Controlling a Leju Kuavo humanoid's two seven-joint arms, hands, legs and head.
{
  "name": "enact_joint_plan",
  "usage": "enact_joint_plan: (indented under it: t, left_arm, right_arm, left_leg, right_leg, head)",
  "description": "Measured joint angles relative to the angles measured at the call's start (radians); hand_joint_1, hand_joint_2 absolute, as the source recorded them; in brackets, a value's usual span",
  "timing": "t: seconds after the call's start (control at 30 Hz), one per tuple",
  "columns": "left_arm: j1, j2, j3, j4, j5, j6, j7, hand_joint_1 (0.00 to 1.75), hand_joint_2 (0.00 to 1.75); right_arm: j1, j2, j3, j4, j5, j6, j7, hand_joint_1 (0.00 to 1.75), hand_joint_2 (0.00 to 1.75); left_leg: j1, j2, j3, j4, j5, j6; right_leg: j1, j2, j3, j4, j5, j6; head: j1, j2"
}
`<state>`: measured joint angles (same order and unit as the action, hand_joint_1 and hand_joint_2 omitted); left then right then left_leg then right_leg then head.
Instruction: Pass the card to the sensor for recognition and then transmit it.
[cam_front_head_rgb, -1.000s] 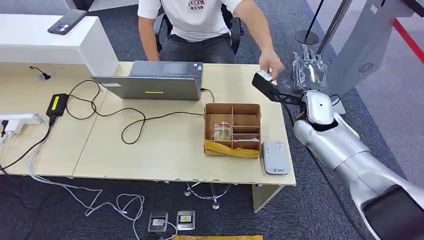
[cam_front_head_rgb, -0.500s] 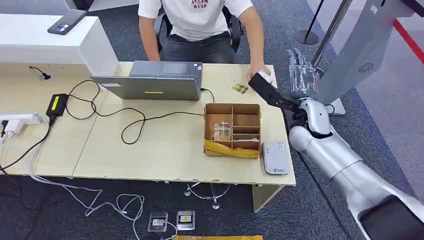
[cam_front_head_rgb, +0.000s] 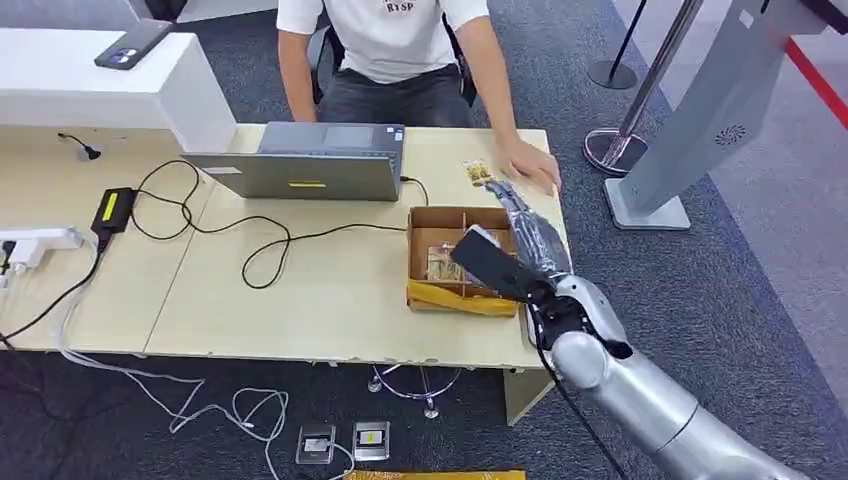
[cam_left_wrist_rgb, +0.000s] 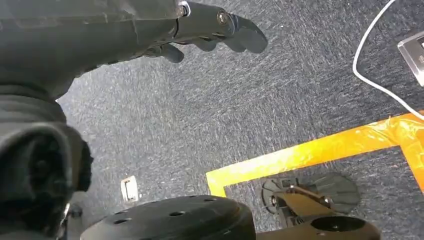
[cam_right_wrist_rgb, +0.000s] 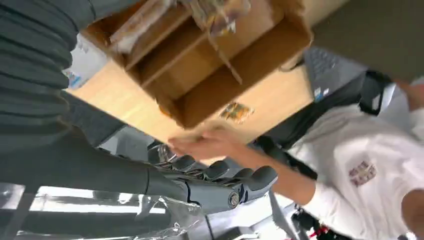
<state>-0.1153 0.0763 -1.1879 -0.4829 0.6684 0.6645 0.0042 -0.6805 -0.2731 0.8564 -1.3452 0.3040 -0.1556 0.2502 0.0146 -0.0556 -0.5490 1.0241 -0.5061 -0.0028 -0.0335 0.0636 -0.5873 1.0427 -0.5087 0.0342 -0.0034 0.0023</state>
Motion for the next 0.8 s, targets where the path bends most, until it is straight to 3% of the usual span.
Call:
enact_joint_plan:
  t: [0.27,0.43,0.8]
  left_arm:
    - [0.007,0.000,0.001,0.001,0.023,0.005,-0.004,0.00,0.00]
    - [0.009,-0.002,0.005,0.002,0.031,0.006,-0.009,0.00,0.00]
    - [0.012,-0.002,0.005,0.003,0.030,0.006,-0.006,0.00,0.00]
  right_arm:
    - [0.042,-0.005,0.029,-0.048,0.093,0.039,0.028,0.00,1.75]
    - [0.038,-0.008,0.055,-0.046,0.284,0.049,0.128,0.00,1.75]
    - [0.024,-0.007,0.100,0.009,0.544,0.027,0.168,0.00,1.75]
  left_leg:
    - [0.000,0.000,0.000,0.000,0.000,0.000]
    - [0.000,0.000,0.000,0.000,0.000,0.000]
    - [0.000,0.000,0.000,0.000,0.000,0.000]
  right_leg:
    - [0.000,0.000,0.000,0.000,0.000,-0.001]
    - [0.000,0.000,0.000,0.000,0.001,-0.001]
    - [0.000,0.000,0.000,0.000,0.001,-0.001]
  head:
    - [0.000,0.000]
    - [0.000,0.000]
    - [0.000,0.000]
